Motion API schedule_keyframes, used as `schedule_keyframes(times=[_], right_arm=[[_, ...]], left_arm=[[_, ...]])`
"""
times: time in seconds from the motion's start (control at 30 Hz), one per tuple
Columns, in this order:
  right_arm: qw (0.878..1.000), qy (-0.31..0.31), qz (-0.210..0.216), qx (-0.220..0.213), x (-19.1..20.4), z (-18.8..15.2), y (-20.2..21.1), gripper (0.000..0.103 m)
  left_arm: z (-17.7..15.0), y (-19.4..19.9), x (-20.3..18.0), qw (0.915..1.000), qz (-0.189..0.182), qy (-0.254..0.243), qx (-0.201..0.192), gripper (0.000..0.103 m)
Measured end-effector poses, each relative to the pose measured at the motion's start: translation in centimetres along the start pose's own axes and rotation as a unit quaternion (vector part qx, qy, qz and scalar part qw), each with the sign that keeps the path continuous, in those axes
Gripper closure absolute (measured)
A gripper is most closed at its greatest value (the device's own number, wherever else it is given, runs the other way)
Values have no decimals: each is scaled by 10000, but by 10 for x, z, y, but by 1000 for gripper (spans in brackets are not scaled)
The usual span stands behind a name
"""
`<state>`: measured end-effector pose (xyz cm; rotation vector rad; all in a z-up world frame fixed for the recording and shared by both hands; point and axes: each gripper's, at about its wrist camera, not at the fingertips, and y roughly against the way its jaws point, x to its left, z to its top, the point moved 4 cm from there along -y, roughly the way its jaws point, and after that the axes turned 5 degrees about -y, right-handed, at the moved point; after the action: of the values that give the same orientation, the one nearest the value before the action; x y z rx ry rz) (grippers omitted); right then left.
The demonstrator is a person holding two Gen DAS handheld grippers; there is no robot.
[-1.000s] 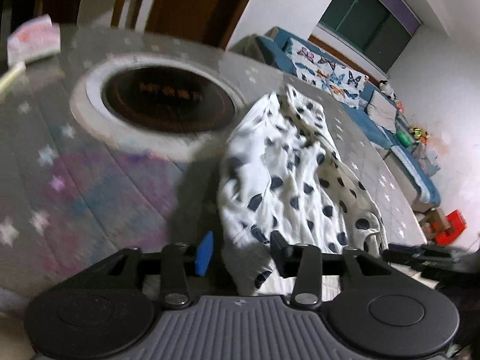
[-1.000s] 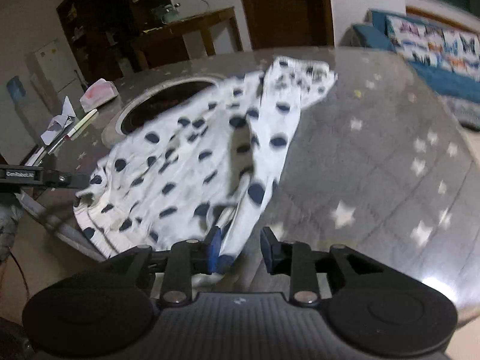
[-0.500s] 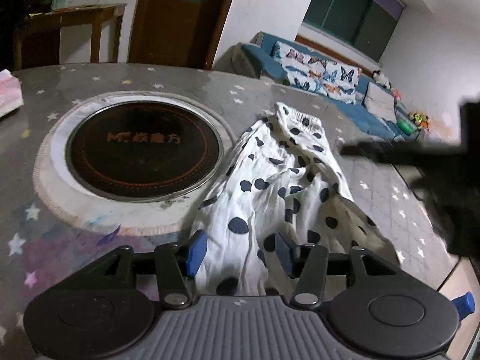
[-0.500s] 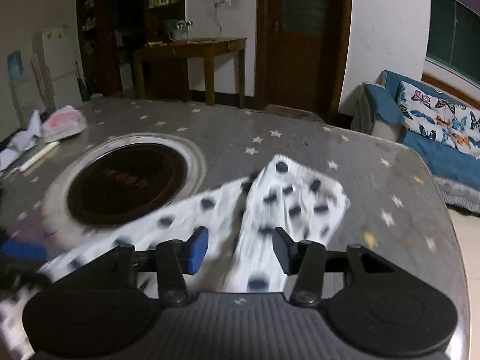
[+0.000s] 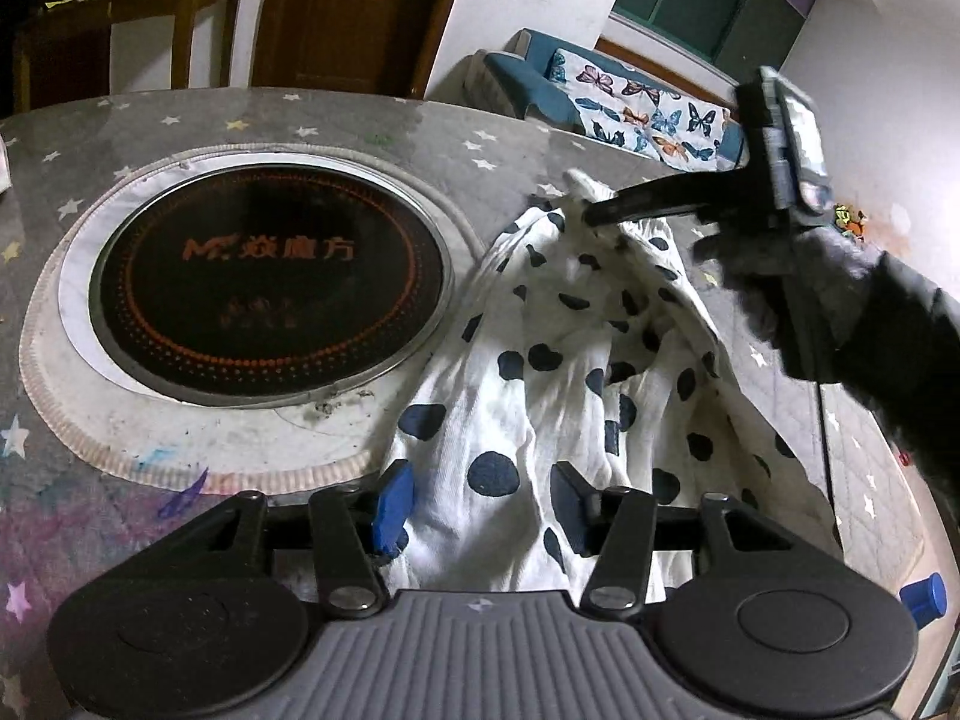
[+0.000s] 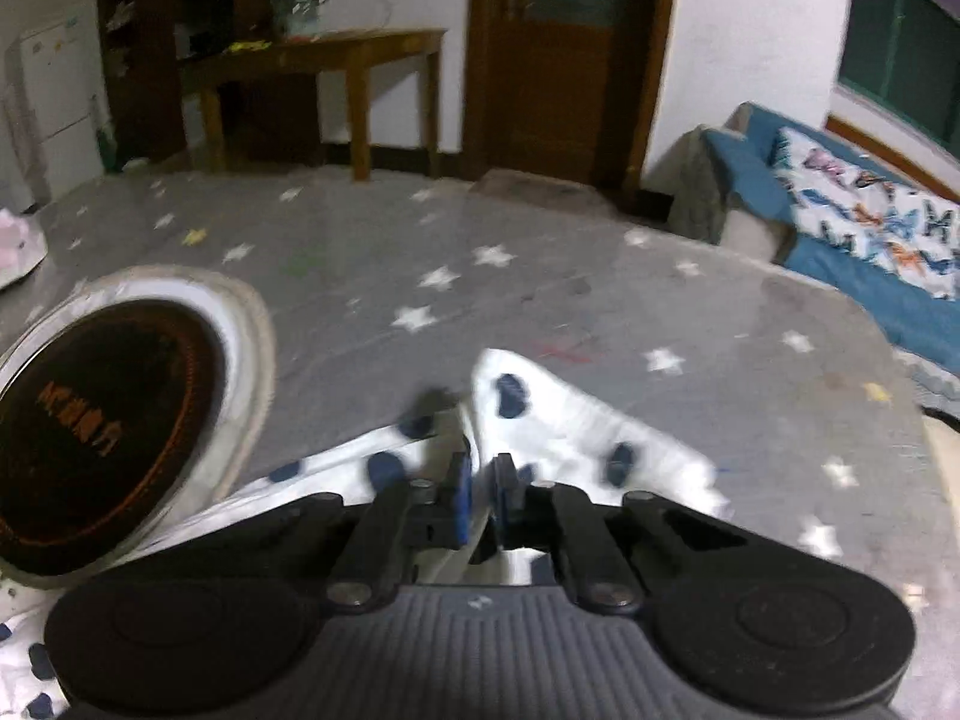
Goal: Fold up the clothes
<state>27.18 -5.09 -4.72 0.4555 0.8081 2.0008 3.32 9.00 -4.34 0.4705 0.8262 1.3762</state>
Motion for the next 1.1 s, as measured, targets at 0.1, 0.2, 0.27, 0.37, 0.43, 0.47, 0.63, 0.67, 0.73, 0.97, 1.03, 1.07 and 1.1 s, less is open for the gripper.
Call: schedule_keyframes(times=[0.1,0.2,0.27,0.37,0.43,0.47,0.63,0.67,0.73,0.97,1.03,1.07,1.1], right_arm=[[9994,13,-271,-194,-25,1,24,100],[9979,-41,-592,-265,-56,-3,47,100],[9962,-125,-834,-222,-80,-11,59,100],[9924,-248,-1200,-93,-114,-27,73,100],[9890,-310,-1443,107,-132,-42,76,99],[9869,-333,-1561,218,-140,-49,77,97],[9816,-527,-1804,329,-162,-65,87,90],[9842,-568,-1658,261,-159,-61,88,89],[9887,-646,-1349,125,-152,-51,91,89],[9969,-553,-404,375,-94,-17,41,76],[9970,-525,-237,514,-79,-9,22,71],[9969,-510,-153,583,-72,-5,12,66],[9966,-496,-69,652,-65,-1,2,64]], left_arm=[[-1,-2,0,10000,2,-13,16,49],[-3,-3,-2,10000,11,-50,14,49],[-4,-3,-3,10000,17,-75,13,49],[-4,-3,-3,9999,27,-98,12,49],[-4,-3,-3,9999,44,-114,13,49],[-4,-3,-4,9999,50,-127,11,49],[-6,2,-2,9999,100,-130,-25,49],[-6,4,-1,9998,117,-128,-38,49],[-8,7,1,9997,184,-160,-40,49],[-16,19,8,9986,443,-296,-29,46],[-18,22,10,9981,517,-335,-26,46],[-20,23,11,9980,523,-356,-14,46],[-21,23,11,9980,513,-378,2,46]])
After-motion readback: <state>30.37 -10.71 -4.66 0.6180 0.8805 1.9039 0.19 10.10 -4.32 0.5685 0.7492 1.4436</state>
